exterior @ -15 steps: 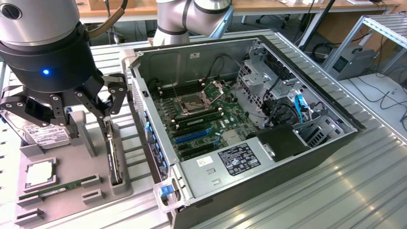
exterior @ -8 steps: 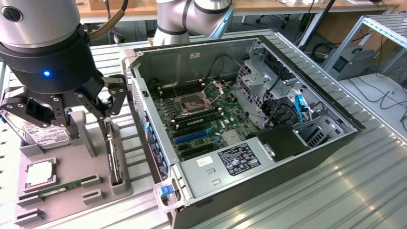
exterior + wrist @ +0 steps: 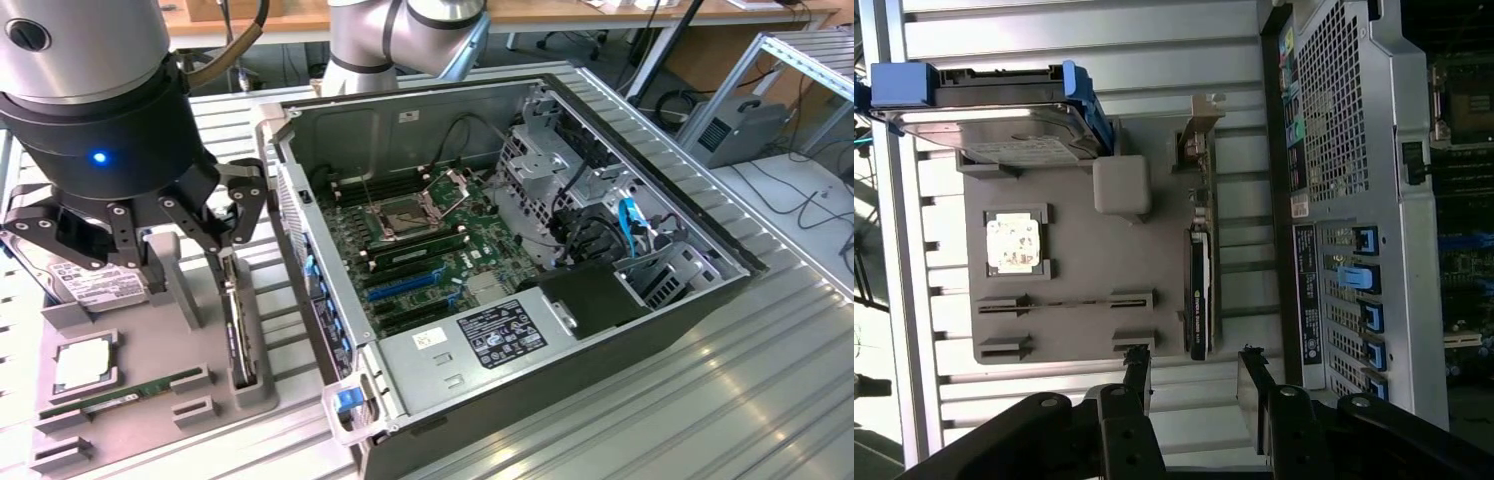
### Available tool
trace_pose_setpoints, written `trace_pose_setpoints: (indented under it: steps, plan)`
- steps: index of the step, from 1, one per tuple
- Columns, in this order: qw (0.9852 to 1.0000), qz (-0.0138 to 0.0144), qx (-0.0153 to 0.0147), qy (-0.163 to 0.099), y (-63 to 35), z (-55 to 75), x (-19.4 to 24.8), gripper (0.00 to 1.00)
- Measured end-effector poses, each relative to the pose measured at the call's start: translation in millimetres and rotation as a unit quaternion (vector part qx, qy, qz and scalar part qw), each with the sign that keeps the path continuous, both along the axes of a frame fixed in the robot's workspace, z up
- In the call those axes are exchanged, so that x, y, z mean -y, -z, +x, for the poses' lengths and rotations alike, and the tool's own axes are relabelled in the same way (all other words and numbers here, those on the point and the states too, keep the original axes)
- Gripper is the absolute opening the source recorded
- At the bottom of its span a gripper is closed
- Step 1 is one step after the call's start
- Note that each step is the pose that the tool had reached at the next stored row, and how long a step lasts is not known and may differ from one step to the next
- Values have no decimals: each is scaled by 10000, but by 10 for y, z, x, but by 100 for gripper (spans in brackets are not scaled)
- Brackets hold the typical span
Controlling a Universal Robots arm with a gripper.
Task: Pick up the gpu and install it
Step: 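Pick up the gpu and move the gpu toward the slot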
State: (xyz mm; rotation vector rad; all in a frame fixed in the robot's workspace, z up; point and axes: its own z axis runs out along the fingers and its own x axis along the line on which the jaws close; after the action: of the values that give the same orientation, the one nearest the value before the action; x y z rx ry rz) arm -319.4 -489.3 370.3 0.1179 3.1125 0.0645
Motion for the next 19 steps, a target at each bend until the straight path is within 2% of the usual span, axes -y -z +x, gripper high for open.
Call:
trace_pose_setpoints:
  steps: [19]
  plan:
    - [10000, 0, 0, 0, 53, 0, 10, 48]
